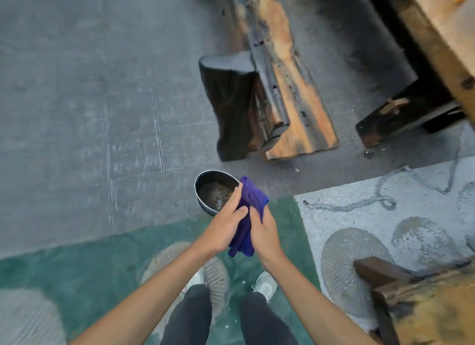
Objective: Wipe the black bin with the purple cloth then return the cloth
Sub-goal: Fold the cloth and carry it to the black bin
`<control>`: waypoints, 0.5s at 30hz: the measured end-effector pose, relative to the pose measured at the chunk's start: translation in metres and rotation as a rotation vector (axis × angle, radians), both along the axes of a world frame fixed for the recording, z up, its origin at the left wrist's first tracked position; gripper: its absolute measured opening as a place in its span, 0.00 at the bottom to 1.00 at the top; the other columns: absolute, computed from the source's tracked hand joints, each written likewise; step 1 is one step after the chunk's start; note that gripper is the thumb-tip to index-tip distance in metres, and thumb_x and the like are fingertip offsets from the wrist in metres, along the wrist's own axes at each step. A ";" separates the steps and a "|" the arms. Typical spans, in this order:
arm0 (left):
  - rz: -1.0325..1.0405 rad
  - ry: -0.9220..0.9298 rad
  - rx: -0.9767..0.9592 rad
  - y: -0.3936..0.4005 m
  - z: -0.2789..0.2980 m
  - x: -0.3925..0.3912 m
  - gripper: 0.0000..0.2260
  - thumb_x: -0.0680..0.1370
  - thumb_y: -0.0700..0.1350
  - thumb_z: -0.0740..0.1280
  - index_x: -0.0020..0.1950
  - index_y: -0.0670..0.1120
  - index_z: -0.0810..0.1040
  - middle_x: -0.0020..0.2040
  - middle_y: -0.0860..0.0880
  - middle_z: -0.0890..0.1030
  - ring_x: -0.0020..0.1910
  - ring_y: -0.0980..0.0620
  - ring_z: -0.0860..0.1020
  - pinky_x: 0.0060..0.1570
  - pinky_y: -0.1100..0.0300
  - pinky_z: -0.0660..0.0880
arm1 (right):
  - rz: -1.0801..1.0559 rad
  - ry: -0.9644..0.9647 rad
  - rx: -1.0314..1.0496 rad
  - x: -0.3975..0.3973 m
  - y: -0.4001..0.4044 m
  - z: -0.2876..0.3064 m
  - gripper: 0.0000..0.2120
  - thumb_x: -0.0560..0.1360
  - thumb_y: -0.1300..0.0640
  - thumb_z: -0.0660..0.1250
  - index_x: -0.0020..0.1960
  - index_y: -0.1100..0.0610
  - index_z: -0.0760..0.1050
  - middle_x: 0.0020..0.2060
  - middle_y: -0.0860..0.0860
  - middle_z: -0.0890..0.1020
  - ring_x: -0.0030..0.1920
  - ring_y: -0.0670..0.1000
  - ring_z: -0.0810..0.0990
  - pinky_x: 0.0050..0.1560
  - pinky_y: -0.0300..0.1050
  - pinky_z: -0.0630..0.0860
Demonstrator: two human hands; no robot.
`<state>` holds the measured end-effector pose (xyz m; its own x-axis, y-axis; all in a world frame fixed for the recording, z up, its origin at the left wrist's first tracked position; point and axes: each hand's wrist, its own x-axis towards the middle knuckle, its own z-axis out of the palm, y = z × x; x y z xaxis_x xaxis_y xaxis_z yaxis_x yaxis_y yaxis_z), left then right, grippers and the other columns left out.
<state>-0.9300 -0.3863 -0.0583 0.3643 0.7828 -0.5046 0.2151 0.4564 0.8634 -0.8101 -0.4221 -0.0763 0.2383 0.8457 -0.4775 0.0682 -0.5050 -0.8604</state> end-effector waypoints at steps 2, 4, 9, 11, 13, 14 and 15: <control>-0.018 0.079 0.057 -0.007 -0.048 -0.010 0.28 0.86 0.39 0.57 0.84 0.51 0.52 0.84 0.55 0.52 0.83 0.60 0.52 0.83 0.52 0.49 | 0.040 0.011 -0.035 -0.002 -0.002 -0.045 0.15 0.85 0.57 0.59 0.66 0.44 0.76 0.57 0.41 0.85 0.59 0.42 0.82 0.61 0.39 0.76; -0.053 0.138 0.111 -0.013 -0.096 -0.015 0.28 0.86 0.40 0.59 0.84 0.51 0.52 0.83 0.56 0.53 0.83 0.58 0.53 0.83 0.53 0.50 | 0.052 0.014 -0.069 0.004 -0.003 -0.090 0.14 0.85 0.57 0.59 0.65 0.43 0.76 0.55 0.38 0.85 0.56 0.40 0.83 0.54 0.32 0.76; -0.244 0.485 0.276 -0.009 -0.228 -0.027 0.32 0.83 0.40 0.61 0.85 0.52 0.51 0.84 0.52 0.57 0.84 0.51 0.51 0.80 0.59 0.51 | 0.028 -0.057 -0.072 0.031 0.015 -0.207 0.14 0.84 0.57 0.59 0.59 0.40 0.77 0.52 0.36 0.84 0.54 0.37 0.81 0.55 0.30 0.74; -0.348 0.573 0.380 0.001 -0.277 -0.028 0.33 0.81 0.37 0.61 0.84 0.50 0.54 0.84 0.50 0.59 0.84 0.49 0.51 0.80 0.59 0.50 | 0.029 -0.080 -0.047 0.039 0.024 -0.248 0.13 0.84 0.56 0.58 0.59 0.40 0.77 0.50 0.34 0.84 0.52 0.34 0.80 0.53 0.28 0.73; -0.528 0.684 0.515 0.013 -0.326 -0.026 0.32 0.80 0.38 0.61 0.84 0.49 0.56 0.84 0.51 0.59 0.84 0.48 0.52 0.82 0.51 0.50 | 0.029 -0.092 -0.007 0.046 0.035 -0.289 0.13 0.83 0.56 0.58 0.58 0.41 0.77 0.48 0.32 0.84 0.49 0.32 0.80 0.49 0.25 0.72; -0.633 0.745 0.581 0.020 -0.348 -0.025 0.31 0.80 0.39 0.61 0.83 0.49 0.56 0.84 0.52 0.58 0.84 0.48 0.52 0.82 0.49 0.50 | 0.015 -0.090 0.014 0.049 0.043 -0.307 0.13 0.84 0.56 0.58 0.58 0.42 0.77 0.48 0.31 0.84 0.49 0.32 0.80 0.49 0.25 0.72; -0.721 0.793 0.646 0.027 -0.367 -0.024 0.30 0.81 0.42 0.60 0.83 0.50 0.56 0.84 0.52 0.58 0.84 0.49 0.53 0.81 0.48 0.50 | 0.006 -0.085 0.037 0.052 0.051 -0.322 0.13 0.84 0.57 0.58 0.59 0.43 0.77 0.48 0.31 0.84 0.49 0.32 0.80 0.49 0.25 0.72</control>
<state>-0.9540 -0.3598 -0.4248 0.5843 0.7173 -0.3796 0.8022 -0.4396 0.4041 -0.7584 -0.3716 -0.3981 0.2710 0.8640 -0.4244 0.1445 -0.4724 -0.8695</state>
